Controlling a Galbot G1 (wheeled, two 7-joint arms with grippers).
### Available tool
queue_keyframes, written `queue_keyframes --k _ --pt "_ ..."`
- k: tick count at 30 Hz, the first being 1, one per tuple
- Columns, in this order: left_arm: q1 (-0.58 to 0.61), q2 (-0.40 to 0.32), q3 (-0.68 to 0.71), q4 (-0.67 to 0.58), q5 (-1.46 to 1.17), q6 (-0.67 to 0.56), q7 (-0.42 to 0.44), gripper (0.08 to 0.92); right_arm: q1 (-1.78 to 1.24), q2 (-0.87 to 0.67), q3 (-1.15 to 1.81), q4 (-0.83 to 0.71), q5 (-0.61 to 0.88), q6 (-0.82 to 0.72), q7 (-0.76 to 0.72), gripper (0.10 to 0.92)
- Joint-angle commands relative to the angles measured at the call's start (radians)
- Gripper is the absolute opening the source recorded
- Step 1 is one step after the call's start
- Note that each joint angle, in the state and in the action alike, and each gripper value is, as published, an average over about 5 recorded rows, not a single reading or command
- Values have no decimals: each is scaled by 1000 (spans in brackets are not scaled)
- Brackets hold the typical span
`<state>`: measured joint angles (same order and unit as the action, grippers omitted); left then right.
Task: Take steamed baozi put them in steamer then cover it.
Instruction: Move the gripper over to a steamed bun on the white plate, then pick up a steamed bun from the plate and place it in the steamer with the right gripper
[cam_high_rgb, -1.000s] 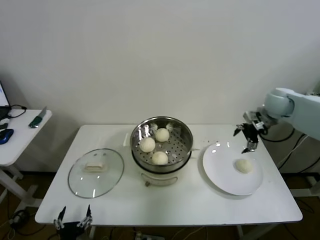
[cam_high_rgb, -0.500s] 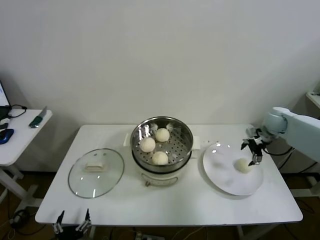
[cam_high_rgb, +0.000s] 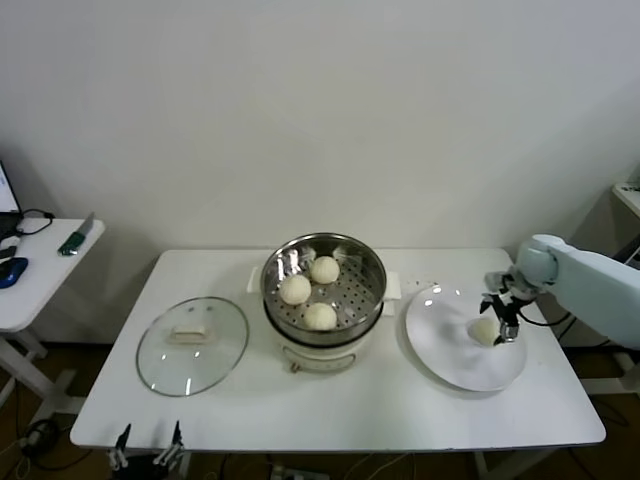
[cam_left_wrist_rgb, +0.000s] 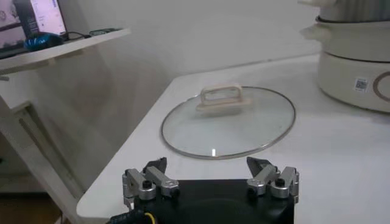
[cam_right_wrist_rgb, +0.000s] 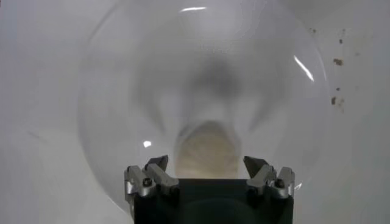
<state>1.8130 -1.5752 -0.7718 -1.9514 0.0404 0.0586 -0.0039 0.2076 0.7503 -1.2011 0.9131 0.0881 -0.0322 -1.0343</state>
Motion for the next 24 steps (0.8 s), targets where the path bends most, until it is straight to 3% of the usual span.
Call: queue_keyframes --k 1,8,24 --pt "1 2 2 0 1 -3 1 823 -58 31 67 -74 -54 12 8 823" --pt "2 3 -1 2 -2 -6 0 823 -65 36 79 -95 -65 16 8 813" --pt "0 2 -2 3 -4 -5 -4 823 -43 21 93 -49 -47 12 11 656"
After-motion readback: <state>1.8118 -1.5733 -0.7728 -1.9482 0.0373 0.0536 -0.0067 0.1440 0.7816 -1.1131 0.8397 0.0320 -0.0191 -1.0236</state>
